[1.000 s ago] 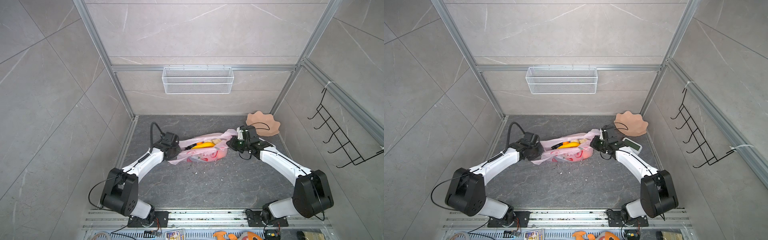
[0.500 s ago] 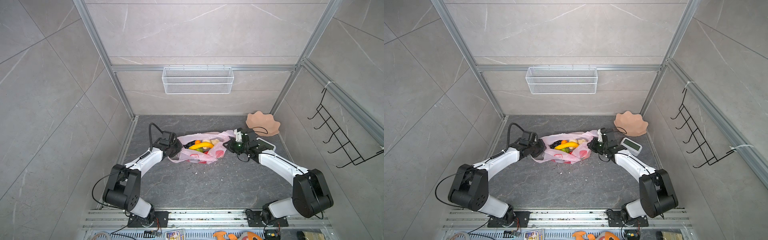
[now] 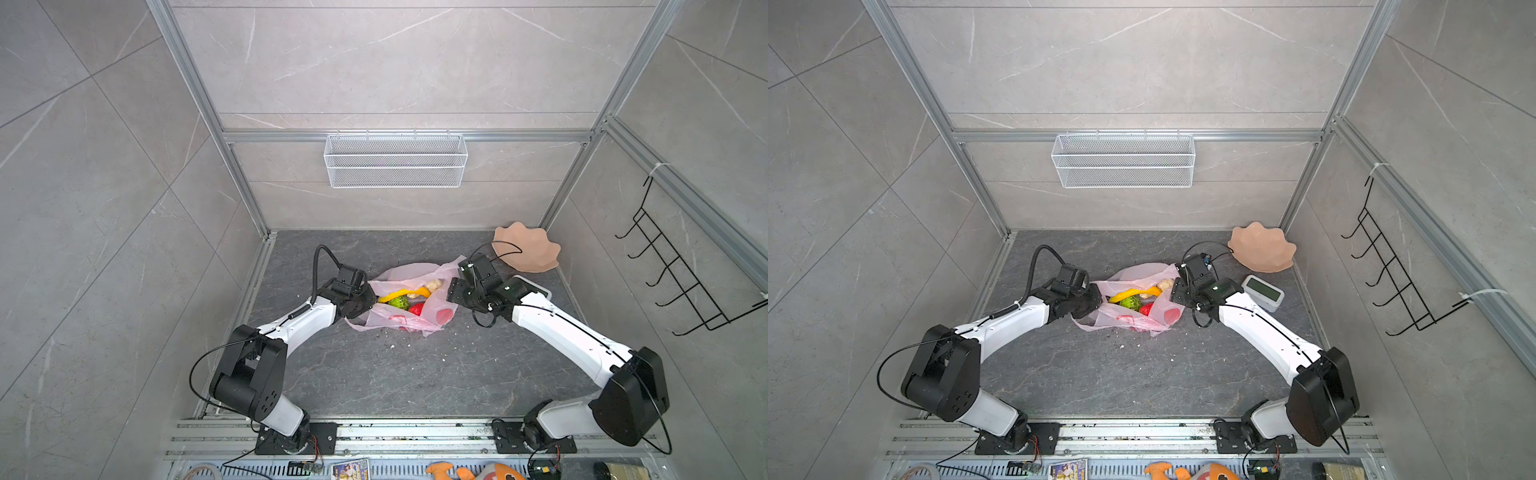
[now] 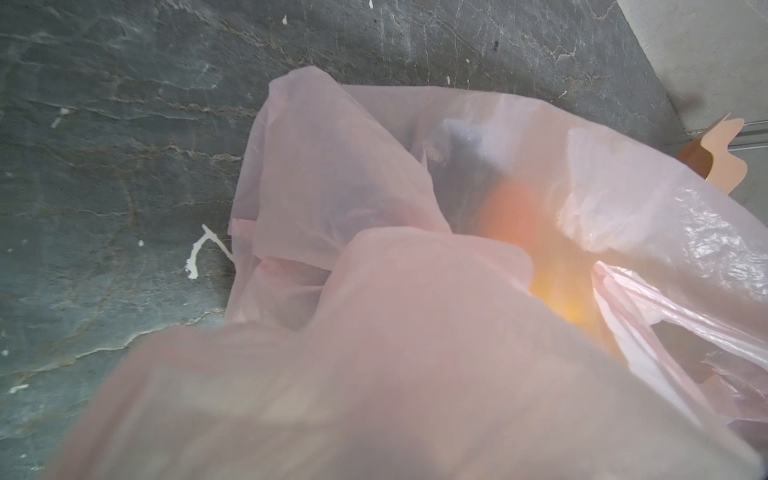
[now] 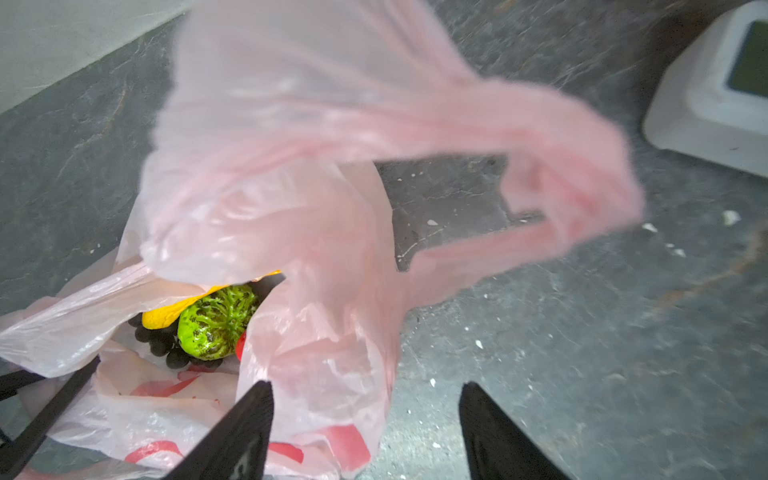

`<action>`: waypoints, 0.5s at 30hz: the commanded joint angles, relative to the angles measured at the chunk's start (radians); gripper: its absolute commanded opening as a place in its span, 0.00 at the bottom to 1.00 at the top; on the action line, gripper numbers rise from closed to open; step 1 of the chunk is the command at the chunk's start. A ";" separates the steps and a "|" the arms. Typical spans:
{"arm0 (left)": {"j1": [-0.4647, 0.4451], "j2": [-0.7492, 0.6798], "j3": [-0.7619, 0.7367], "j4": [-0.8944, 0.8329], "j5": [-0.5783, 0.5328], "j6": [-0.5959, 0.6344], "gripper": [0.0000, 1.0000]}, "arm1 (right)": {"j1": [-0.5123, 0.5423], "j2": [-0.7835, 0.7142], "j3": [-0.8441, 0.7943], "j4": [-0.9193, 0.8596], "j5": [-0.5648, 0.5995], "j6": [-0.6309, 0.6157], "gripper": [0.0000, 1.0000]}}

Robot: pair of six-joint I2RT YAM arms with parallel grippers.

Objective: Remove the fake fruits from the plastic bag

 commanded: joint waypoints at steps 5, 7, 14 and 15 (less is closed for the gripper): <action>-0.016 -0.040 -0.013 -0.013 -0.028 0.023 0.00 | 0.127 0.075 0.131 -0.171 0.183 0.071 0.75; -0.019 -0.041 -0.011 -0.013 -0.028 0.022 0.00 | 0.126 0.130 0.141 -0.125 0.137 0.066 0.76; -0.021 -0.059 -0.035 -0.002 -0.027 0.014 0.00 | 0.066 0.324 0.200 -0.043 0.002 0.062 0.75; -0.021 -0.062 -0.040 0.004 -0.025 0.014 0.00 | 0.051 0.342 0.201 -0.029 -0.029 0.062 0.74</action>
